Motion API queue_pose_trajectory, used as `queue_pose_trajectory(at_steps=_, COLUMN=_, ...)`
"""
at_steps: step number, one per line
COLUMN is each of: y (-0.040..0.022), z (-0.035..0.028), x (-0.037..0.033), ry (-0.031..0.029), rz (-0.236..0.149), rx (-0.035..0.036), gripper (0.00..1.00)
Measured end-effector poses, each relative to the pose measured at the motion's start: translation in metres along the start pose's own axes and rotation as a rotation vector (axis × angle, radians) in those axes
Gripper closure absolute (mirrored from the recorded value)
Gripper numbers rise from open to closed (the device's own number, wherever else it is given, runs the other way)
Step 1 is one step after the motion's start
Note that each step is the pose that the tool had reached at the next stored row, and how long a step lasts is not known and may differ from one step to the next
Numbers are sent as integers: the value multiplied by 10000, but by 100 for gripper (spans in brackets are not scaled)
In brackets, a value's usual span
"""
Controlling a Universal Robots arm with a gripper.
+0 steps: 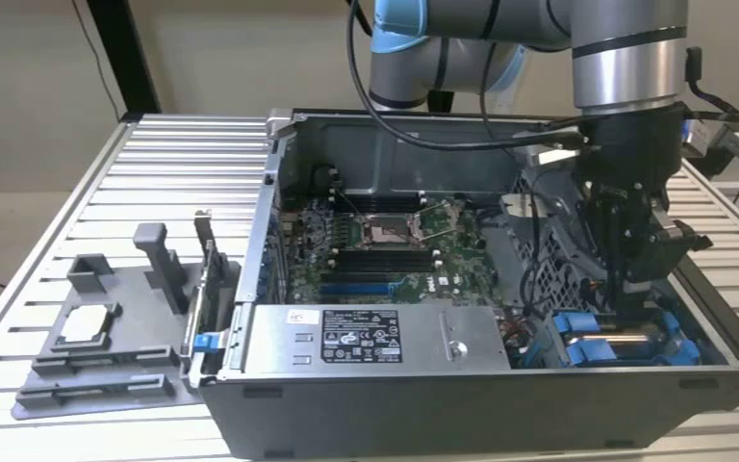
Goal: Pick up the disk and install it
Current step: 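Insert the first disk wire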
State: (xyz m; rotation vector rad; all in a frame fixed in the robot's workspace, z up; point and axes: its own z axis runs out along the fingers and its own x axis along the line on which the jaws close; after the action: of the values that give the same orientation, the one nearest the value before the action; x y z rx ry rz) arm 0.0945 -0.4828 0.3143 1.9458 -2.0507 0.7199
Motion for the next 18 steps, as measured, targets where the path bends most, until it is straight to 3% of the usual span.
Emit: queue_pose_trajectory(at_steps=18, y=-23, z=7, x=-2, ry=-7, rz=-10, rx=-20, gripper=100)
